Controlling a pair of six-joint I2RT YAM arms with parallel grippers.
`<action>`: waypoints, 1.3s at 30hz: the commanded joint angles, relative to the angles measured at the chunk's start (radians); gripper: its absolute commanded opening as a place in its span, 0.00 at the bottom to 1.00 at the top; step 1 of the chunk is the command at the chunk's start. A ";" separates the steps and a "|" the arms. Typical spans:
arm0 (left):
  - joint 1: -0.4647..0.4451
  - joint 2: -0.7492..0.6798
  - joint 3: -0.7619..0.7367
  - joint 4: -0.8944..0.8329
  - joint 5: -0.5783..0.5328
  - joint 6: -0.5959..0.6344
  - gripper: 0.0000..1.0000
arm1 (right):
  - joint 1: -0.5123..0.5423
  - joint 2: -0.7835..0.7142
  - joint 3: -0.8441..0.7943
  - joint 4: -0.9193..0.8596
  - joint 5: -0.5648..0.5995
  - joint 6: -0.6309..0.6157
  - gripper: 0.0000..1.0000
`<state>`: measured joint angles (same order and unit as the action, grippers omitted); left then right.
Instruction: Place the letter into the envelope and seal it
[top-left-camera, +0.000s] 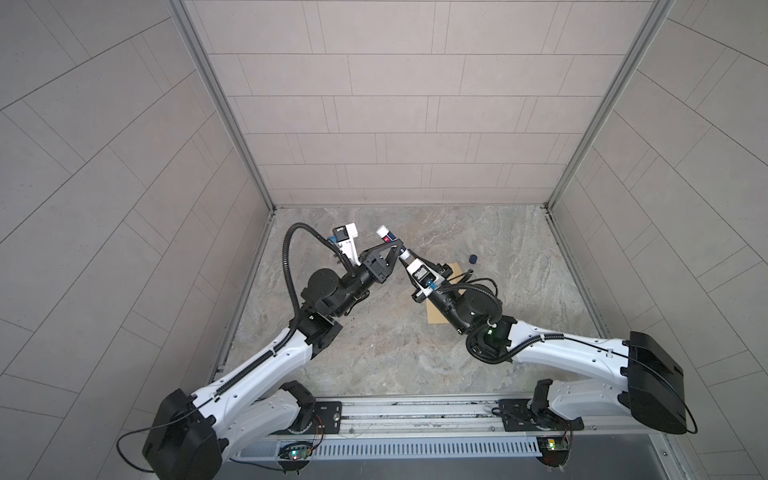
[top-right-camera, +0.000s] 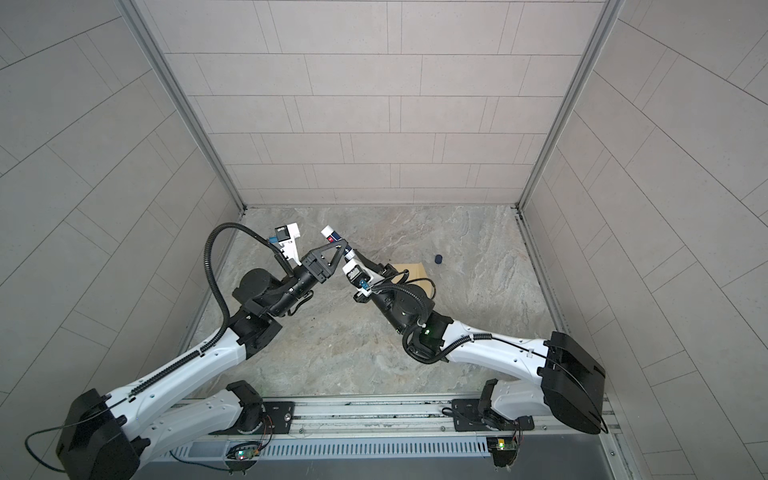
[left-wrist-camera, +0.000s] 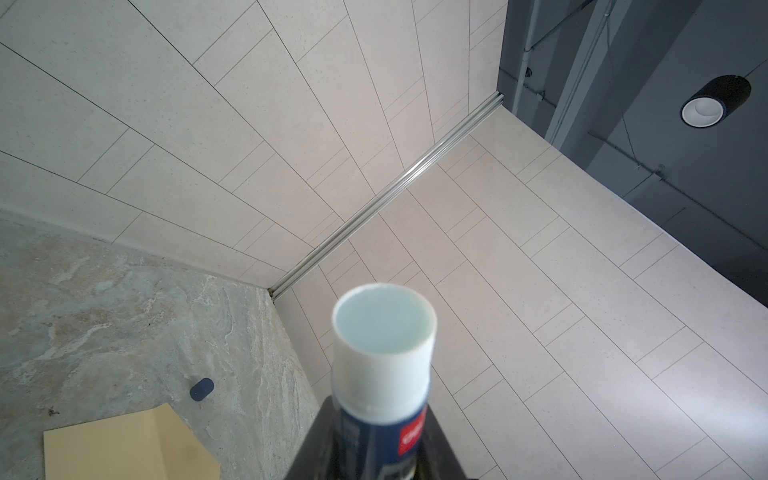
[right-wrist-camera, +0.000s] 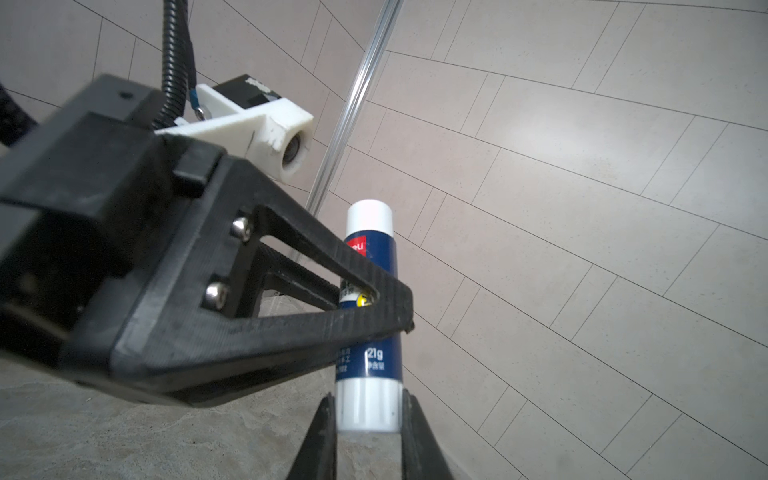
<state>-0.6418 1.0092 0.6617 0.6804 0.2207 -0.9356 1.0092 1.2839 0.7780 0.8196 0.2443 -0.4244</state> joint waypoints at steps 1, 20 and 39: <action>-0.004 -0.008 0.010 0.043 0.012 0.005 0.00 | 0.008 -0.004 0.027 0.024 -0.003 0.011 0.13; -0.004 -0.003 0.004 0.138 0.160 0.150 0.00 | -0.375 -0.016 0.158 -0.062 -0.962 1.107 0.00; -0.004 0.010 0.016 0.114 0.096 0.080 0.00 | -0.389 0.020 0.153 -0.033 -0.965 1.089 0.33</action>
<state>-0.6289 1.0115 0.6636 0.8059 0.2882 -0.8307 0.6018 1.3617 0.9054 0.8566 -0.8223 0.8074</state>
